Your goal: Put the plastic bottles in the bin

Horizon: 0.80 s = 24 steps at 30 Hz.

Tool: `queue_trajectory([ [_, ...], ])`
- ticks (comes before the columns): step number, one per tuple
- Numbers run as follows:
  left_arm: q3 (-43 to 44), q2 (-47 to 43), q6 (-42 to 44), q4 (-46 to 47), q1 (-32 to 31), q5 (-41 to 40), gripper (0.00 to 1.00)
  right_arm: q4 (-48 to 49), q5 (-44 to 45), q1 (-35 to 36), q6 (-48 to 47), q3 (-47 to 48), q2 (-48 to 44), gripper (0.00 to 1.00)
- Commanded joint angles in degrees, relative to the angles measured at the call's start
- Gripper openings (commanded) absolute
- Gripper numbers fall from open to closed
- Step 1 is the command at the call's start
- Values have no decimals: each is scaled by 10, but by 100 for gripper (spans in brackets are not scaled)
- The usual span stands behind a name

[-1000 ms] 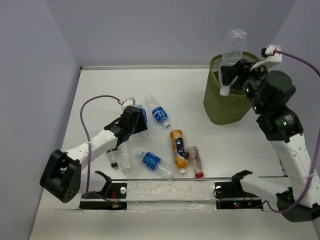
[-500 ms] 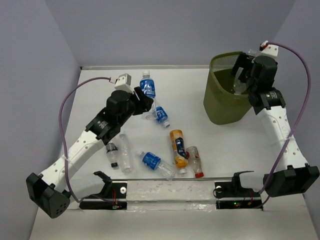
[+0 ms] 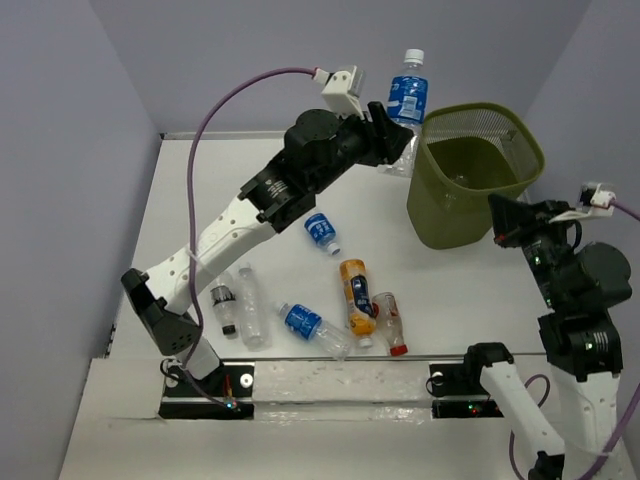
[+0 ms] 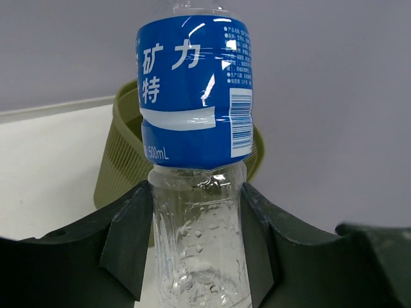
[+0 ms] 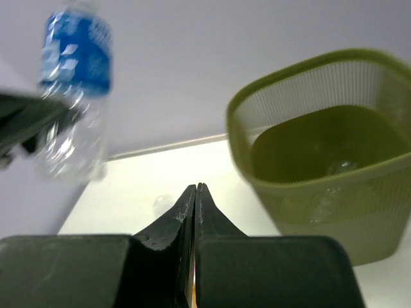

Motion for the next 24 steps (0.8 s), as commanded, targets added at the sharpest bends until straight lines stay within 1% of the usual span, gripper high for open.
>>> queue_trajectory([
  [1,124,91,45,36,-27,21,40,-34,-169,-2,58,-111,-104,0],
  [2,165,108,48,38,-29,22,40,-65,-175,-2,58,-122,-121,0],
  [4,205,145,53,57,-34,28,40,-96,-188,-2,54,-151,-151,0],
  [5,224,180,55,64,-36,36,40,-110,-189,-2,53,-158,-178,0],
  [6,257,199,54,78,-36,40,40,-129,-194,-2,52,-164,-190,0],
  [7,272,230,53,90,-36,57,40,-138,-195,-2,52,-172,-202,0],
  [9,305,260,48,126,-36,59,40,-155,-199,-2,52,-176,-228,0],
  [14,394,365,40,176,-36,54,41,-178,-216,-2,54,-188,-249,0],
  [16,405,396,36,191,-36,53,43,-182,-219,-2,52,-191,-253,0],
  [18,410,411,36,209,-36,52,50,-183,-222,-2,50,-192,-255,0],
  [19,410,421,34,214,-36,52,62,-184,-225,-2,49,-193,-254,0],
  [20,410,426,35,218,-36,51,71,-185,-227,-2,47,-194,-254,0],
  [21,416,430,36,223,-36,50,88,-185,-228,-2,45,-196,-251,0],
  [22,422,433,38,220,-36,50,89,-184,-229,-2,44,-198,-249,0],
  [23,427,438,44,217,-36,52,98,-184,-231,-2,40,-199,-244,0],
  [24,434,436,48,214,-36,54,99,-182,-234,-2,38,-201,-240,0],
])
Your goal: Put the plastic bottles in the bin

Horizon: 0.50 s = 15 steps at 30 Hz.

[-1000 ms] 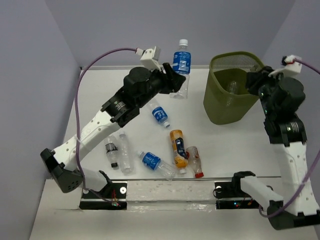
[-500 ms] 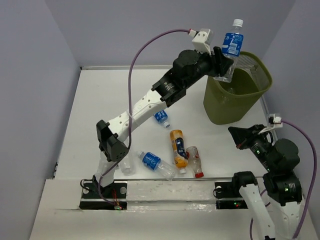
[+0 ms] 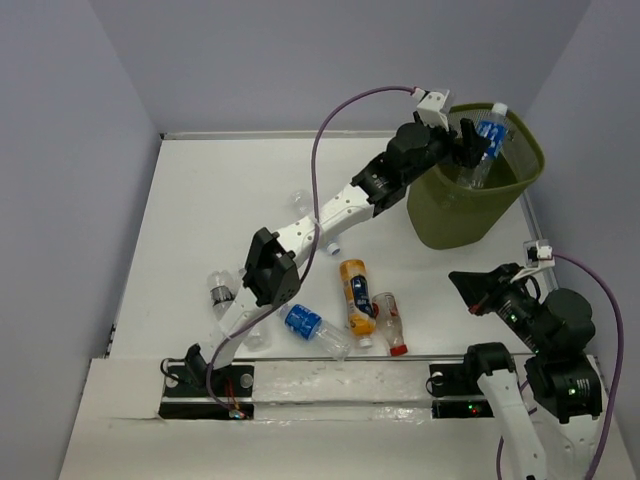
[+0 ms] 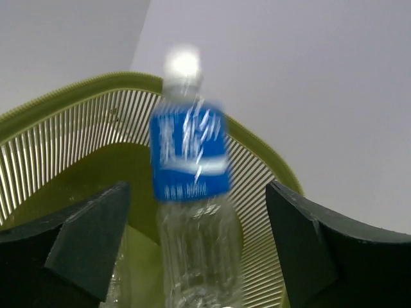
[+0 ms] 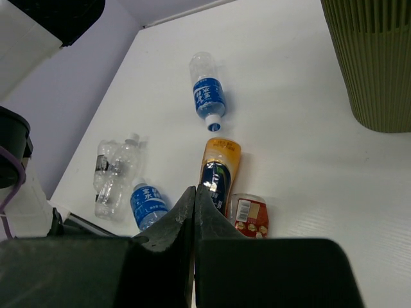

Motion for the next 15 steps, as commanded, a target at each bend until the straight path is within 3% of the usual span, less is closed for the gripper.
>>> queue_trajectory([
  [1,69,-28,15,61,-2,12,99,6,-26,-2,-15,-4,15,0],
  [4,68,-72,57,30,-2,5,99,13,-46,-2,-22,-5,35,4],
  [8,-9,-231,122,-50,-2,-79,99,16,-69,-2,-31,-17,66,16],
  [12,-264,-435,97,-80,-2,-151,99,43,-103,-2,-22,-50,97,35],
  [14,-466,-541,51,-119,-2,-178,99,48,-111,-2,-21,-63,117,50],
  [15,-510,-603,31,-140,-2,-195,99,49,-110,-2,-21,-66,124,54],
])
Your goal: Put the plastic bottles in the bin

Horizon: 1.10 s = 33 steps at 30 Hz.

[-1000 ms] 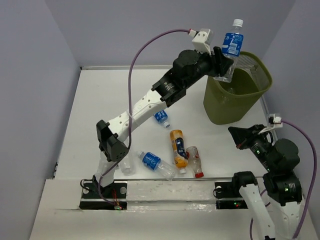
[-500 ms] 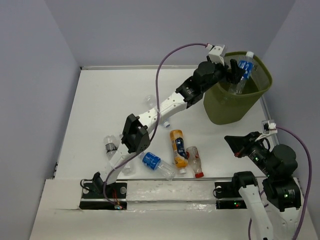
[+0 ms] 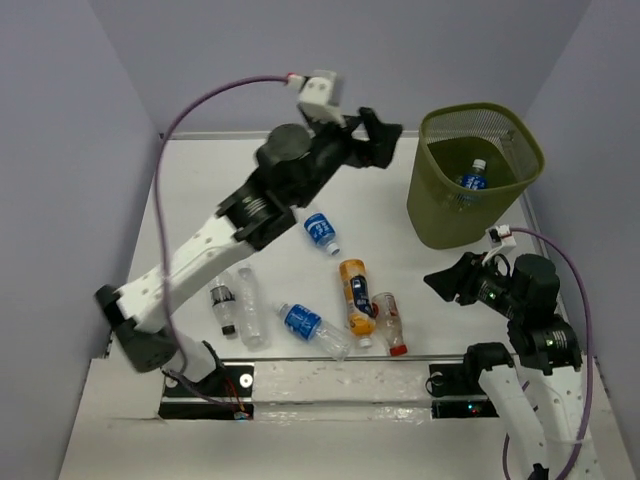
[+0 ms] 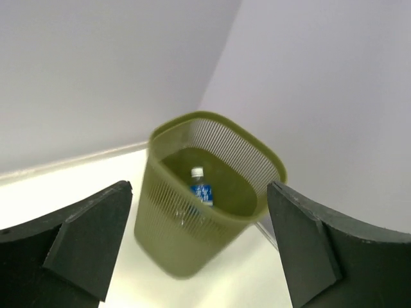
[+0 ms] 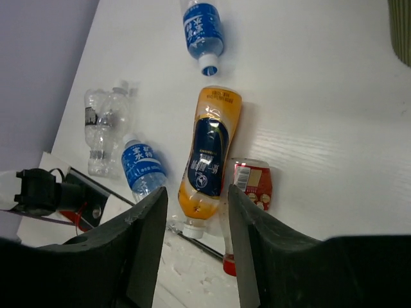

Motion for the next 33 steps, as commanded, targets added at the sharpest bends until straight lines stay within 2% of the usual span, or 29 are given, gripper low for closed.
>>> queue_trajectory([
  [1,-247,-203,-70,-57,-2,-93,99,36,-38,-2,-3,-18,29,56],
  [2,-326,-259,-120,-93,-2,-102,99,36,-40,-2,-2,-19,41,61],
  [5,-419,-353,-199,-154,-1,-117,99,43,-41,-2,6,-28,58,66],
  [6,-469,-389,-251,-192,-2,-106,99,61,-54,-2,32,-45,65,66],
  [7,-494,-390,-272,-207,-2,-98,99,69,-56,-2,32,-55,68,68],
  [9,-550,-450,-331,-246,-3,-57,99,83,-50,5,47,-83,77,70],
  [10,-571,-450,-347,-253,-2,-56,99,84,-48,5,48,-83,82,70],
  [13,-640,-495,-399,-279,-4,24,99,91,-35,30,53,-111,99,73],
  [18,-703,-544,-450,-320,-4,87,99,106,30,111,87,-134,124,80],
  [23,-750,-581,-483,-353,-4,107,99,168,122,240,139,-162,190,88],
  [30,-804,-600,-523,-341,-3,107,99,195,179,259,143,-171,239,93],
  [33,-825,-596,-532,-320,-4,107,99,210,172,266,143,-180,259,97],
])
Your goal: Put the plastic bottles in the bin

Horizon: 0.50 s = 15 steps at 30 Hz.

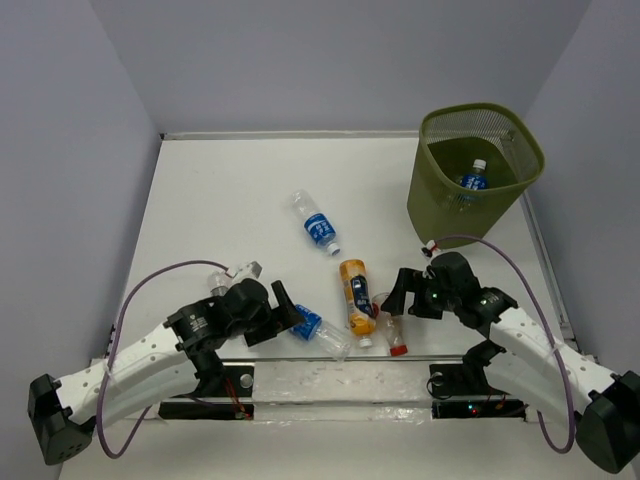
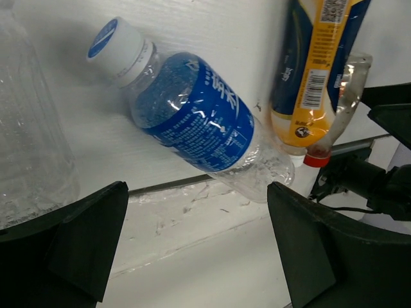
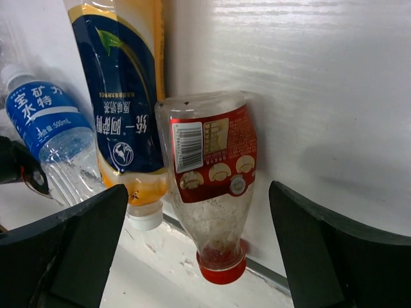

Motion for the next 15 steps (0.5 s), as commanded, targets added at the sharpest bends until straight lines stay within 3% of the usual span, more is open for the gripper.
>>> queue_trajectory([
  [1,-31,-3,-32,28,-3,12,99,60,22,15,10,-15,28,97],
  [12,-66,42,-43,110,-4,-15,99,134,11,32,27,-50,80,98],
  [15,-67,52,-43,124,-4,-27,99,148,13,32,29,-57,93,90],
])
